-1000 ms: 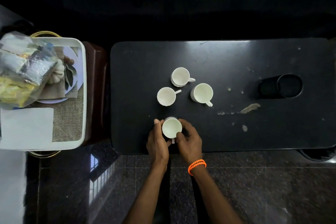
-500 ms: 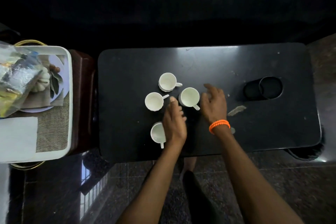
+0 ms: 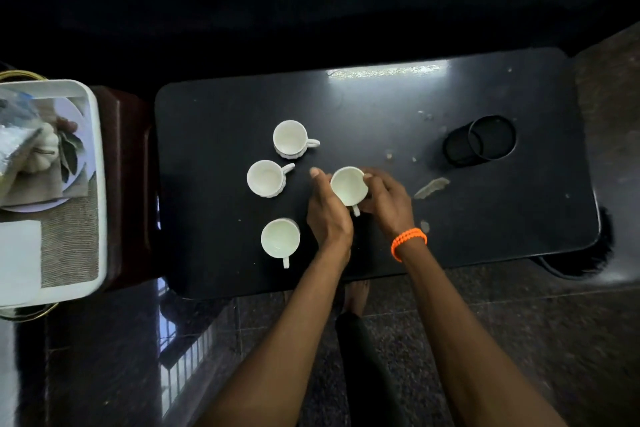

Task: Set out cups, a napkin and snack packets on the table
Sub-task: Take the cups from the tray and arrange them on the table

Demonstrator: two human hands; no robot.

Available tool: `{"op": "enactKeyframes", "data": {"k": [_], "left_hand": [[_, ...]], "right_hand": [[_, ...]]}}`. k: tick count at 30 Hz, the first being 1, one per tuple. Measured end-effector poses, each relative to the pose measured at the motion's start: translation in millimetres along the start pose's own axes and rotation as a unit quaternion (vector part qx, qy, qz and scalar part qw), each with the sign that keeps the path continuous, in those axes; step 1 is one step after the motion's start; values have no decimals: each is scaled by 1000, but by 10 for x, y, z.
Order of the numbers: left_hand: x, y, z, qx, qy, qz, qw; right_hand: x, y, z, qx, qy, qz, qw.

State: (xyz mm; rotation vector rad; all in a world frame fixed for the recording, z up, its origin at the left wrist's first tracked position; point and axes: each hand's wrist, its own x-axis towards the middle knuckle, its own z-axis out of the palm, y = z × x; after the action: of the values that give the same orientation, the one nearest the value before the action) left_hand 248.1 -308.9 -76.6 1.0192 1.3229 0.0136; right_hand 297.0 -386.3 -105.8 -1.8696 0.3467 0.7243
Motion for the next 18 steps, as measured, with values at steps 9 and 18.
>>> {"op": "enactKeyframes", "data": {"k": [9,18], "left_hand": [[-195,-383,-181,29,15,8,999],[-168,-458,-409,160,-10,129,979]], "right_hand": [[-357,473,-74,48,23,28,998],[-455,633,-78,-72,66,-37,995]]}}
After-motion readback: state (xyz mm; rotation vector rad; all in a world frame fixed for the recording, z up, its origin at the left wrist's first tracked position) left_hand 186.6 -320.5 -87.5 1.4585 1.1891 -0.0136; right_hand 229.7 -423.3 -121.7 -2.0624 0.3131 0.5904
